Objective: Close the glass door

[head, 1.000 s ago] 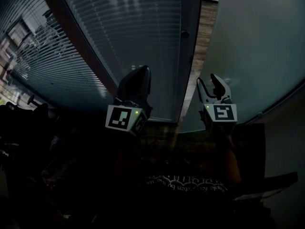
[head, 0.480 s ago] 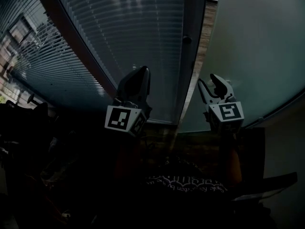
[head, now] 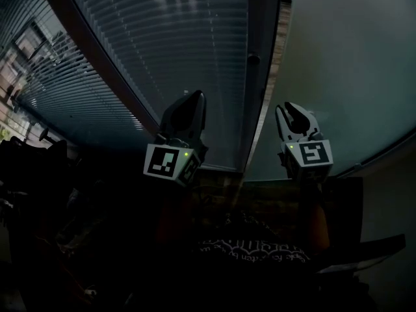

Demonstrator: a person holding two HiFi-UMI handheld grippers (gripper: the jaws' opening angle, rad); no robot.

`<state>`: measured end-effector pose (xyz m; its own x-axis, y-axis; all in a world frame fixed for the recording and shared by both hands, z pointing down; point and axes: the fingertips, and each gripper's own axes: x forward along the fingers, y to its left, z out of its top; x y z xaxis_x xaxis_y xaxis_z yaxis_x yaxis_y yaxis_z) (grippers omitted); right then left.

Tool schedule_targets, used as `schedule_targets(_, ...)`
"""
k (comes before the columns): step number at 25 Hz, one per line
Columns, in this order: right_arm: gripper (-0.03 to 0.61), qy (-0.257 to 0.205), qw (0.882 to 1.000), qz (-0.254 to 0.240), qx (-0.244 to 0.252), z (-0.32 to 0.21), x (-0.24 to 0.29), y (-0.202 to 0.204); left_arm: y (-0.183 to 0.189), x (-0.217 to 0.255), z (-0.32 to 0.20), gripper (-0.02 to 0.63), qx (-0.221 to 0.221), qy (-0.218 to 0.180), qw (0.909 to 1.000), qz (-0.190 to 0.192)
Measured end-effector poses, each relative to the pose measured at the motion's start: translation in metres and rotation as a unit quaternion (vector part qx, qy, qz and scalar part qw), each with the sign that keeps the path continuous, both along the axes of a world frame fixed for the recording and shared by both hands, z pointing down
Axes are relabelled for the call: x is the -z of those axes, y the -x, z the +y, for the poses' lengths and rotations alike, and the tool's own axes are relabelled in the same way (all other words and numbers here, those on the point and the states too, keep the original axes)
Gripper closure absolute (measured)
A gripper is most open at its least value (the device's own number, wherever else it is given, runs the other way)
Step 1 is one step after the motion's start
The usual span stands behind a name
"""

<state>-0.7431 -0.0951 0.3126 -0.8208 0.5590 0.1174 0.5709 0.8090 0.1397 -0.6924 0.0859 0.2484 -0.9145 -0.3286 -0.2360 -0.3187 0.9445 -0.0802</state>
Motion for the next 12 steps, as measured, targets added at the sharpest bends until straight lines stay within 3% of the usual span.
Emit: schedule_targets(12,0.494,-0.021,0.999,-0.018,-0.019,0.004,0.002,0.012,0.003,0.001,0.003,0.612,0.012,0.005,0.9999,0.004)
